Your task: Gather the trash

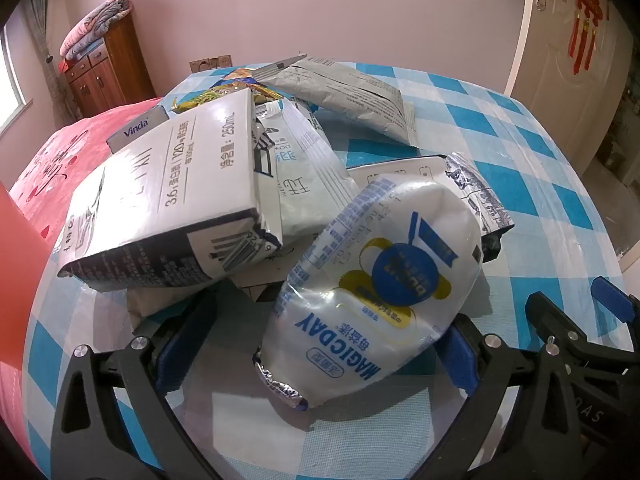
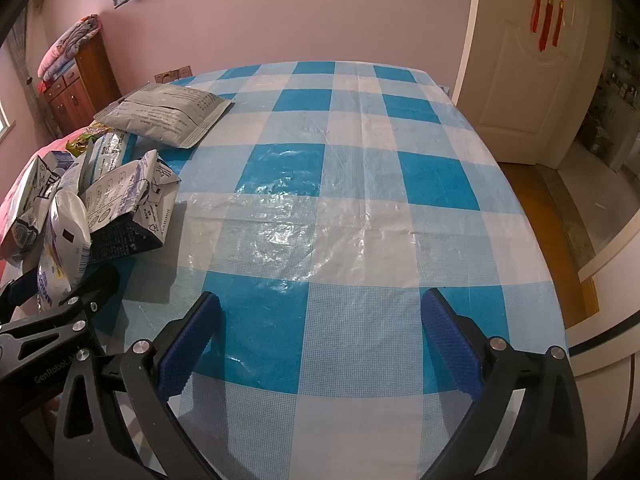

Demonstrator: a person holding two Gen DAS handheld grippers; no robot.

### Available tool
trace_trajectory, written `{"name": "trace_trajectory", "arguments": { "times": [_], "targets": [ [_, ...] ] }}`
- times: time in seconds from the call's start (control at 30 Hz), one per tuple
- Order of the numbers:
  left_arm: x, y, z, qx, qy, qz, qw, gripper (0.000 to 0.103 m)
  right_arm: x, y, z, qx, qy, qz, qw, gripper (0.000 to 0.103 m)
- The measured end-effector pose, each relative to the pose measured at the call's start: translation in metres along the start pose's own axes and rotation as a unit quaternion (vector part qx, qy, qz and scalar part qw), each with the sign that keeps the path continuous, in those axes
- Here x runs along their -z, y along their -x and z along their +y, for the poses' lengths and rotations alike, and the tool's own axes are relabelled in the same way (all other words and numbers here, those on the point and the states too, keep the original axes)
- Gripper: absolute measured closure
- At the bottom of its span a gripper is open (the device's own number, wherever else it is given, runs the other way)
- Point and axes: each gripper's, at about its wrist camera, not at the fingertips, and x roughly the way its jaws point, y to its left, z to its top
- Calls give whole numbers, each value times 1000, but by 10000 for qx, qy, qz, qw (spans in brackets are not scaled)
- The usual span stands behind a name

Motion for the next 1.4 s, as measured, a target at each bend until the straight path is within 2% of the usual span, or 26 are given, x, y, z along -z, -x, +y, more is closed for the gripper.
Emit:
{"name": "trace_trajectory", "arguments": {
  "times": [0.3,0.47,0.6,0.97,1.2,1.4],
  "targets": [
    [11,10,6,-29,-39,34,10000,4,5,2,1,-106,98,135,9998,4],
    [29,39,6,-232,-251,-303,9990,4,21,15,2,-133,175,92,9997,4],
    [33,70,12,-363,-349,-618,9968,4,32,29,-5,-327,-6,29,9995,4],
    [39,153,37,-513,-307,-1270,9901,4,33,106,1,-527,138,-826,9951,4],
    [44,175,41,-557,-277,-1509,9866,4,35,151,7,-679,226,-1337,9884,4],
    [47,189,43,-580,-244,-1631,9846,4,36,178,7,-713,176,-1576,9848,4]
  ]
}}
